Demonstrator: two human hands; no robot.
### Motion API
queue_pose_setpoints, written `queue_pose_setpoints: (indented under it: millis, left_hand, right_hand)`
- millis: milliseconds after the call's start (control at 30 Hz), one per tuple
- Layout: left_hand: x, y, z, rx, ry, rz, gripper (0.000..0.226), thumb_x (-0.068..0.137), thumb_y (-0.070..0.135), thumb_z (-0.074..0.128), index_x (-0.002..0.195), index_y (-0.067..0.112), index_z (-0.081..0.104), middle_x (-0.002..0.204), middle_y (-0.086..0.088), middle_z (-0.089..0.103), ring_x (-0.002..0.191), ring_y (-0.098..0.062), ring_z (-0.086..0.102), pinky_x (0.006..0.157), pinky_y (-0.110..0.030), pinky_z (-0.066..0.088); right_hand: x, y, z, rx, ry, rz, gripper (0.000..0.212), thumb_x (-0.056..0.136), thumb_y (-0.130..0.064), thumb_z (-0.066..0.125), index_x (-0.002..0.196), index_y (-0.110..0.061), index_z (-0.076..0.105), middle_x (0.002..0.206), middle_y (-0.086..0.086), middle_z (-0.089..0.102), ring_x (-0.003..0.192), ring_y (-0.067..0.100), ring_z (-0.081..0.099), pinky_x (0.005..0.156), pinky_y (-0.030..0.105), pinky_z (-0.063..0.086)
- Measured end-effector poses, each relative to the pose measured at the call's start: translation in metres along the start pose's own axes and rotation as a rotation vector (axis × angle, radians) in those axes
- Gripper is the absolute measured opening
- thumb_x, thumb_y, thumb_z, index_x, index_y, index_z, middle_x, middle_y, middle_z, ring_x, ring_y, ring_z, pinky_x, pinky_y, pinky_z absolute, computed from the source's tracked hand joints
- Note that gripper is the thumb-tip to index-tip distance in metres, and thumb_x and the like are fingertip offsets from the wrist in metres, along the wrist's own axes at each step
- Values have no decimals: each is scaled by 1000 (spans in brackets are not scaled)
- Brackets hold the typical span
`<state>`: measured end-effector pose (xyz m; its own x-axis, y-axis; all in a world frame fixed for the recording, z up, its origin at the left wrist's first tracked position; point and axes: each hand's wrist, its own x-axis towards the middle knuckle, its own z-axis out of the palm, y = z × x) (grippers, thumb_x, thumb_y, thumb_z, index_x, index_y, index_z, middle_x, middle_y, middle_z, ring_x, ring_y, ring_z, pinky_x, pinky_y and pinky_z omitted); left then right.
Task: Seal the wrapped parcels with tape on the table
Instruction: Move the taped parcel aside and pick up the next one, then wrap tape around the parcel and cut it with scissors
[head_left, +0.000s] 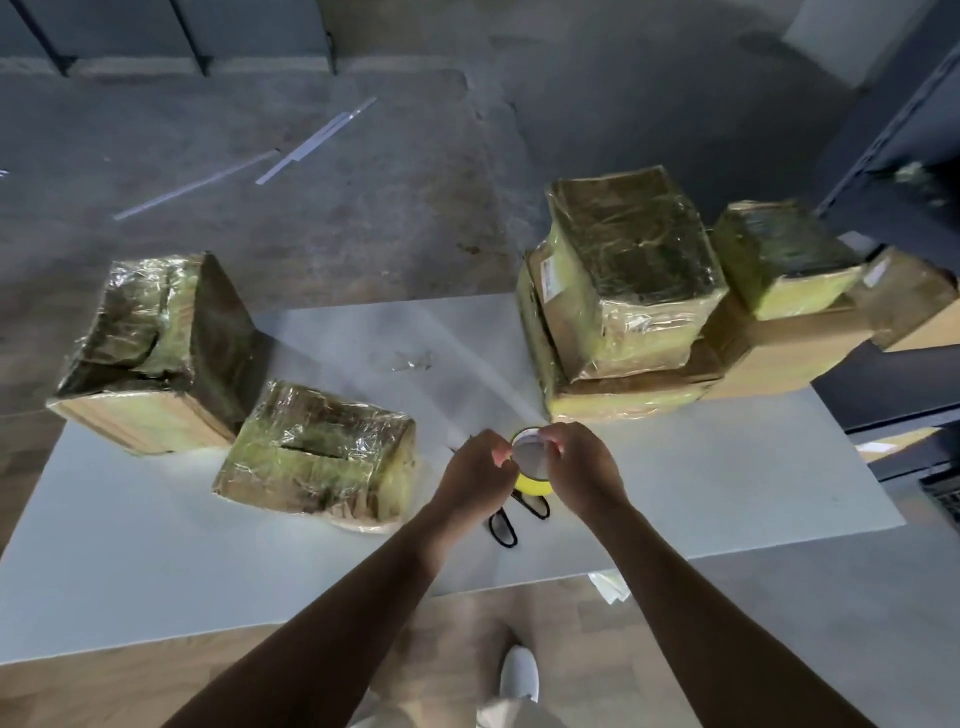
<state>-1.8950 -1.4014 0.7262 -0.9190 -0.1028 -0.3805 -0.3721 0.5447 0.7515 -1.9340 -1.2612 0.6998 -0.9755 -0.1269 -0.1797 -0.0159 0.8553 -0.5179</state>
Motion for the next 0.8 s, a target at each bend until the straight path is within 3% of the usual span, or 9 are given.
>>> queue_pose_setpoints:
  millis: [100, 167, 267, 367, 433, 500, 600, 700, 800]
  left_hand:
    - [4, -1, 10, -35, -10, -107, 11, 90, 15, 47, 95, 22, 53, 96, 3, 60, 83, -25, 63, 74, -28, 51]
    - [3, -2, 13, -43, -13, -150, 12, 89, 15, 46, 95, 22, 54, 99, -1, 64, 75, -23, 60, 70, -27, 49]
    - [-1, -3, 15, -47, -26, -183, 16, 87, 14, 46, 98, 19, 56, 104, -3, 65, 77, -23, 58, 76, -30, 52]
    - [-6, -4, 12, -60, -31, -206, 17, 87, 14, 47, 100, 18, 58, 105, -3, 64, 92, -25, 64, 87, -39, 54]
    - [-9, -3, 8, -74, -35, -215, 18, 87, 13, 46, 101, 17, 58, 105, -2, 63, 99, -23, 63, 89, -41, 54]
    - [-10, -3, 3, -102, -38, -228, 22, 87, 10, 45, 103, 14, 59, 104, -3, 63, 98, -24, 64, 87, -42, 55]
    - [-12, 0, -6, -180, 4, -237, 22, 87, 6, 44, 101, 6, 61, 89, -7, 63, 84, -29, 69, 82, -44, 58]
    - [-14, 7, -22, -317, 46, -266, 18, 87, -1, 43, 82, 1, 60, 71, -13, 60, 64, -25, 64, 76, -40, 58]
    - [-18, 17, -46, -549, 69, -315, 26, 89, -10, 42, 67, 0, 51, 69, -19, 55, 54, -22, 62, 61, -33, 58]
  right_hand:
    - [-1, 13, 4, -38, 30, 131, 26, 96, -24, 50, 118, -13, 57, 115, 12, 56, 104, 30, 57, 81, 33, 46]
    - [-1, 20, 8, 14, 11, 247, 35, 94, -28, 55, 123, -10, 48, 117, 15, 53, 106, 33, 57, 80, 34, 45]
    - [4, 28, 19, 120, -43, 360, 41, 92, -32, 58, 120, -4, 45, 111, 17, 60, 102, 35, 60, 73, 31, 43]
    - [16, 42, 34, 222, -86, 454, 42, 86, -40, 59, 106, -3, 54, 89, 13, 70, 79, 29, 69, 71, 37, 58]
    - [21, 46, 38, 279, -101, 503, 36, 83, -37, 60, 96, -3, 58, 70, 9, 71, 65, 23, 70, 67, 41, 60]
    - [22, 39, 35, 346, -112, 516, 23, 82, -24, 61, 86, -2, 60, 60, 8, 69, 56, 21, 69, 65, 42, 60]
    - [22, 18, 25, 443, -64, 478, 21, 75, -20, 60, 84, -1, 64, 65, 10, 70, 56, 23, 69, 57, 39, 60]
    - [25, -10, 17, 555, -46, 437, 20, 75, -20, 59, 82, -2, 63, 66, 11, 70, 56, 23, 70, 51, 32, 58]
    - [22, -46, 1, 533, 15, 348, 20, 74, -22, 65, 65, -6, 56, 56, 3, 62, 53, 18, 62, 45, 25, 48]
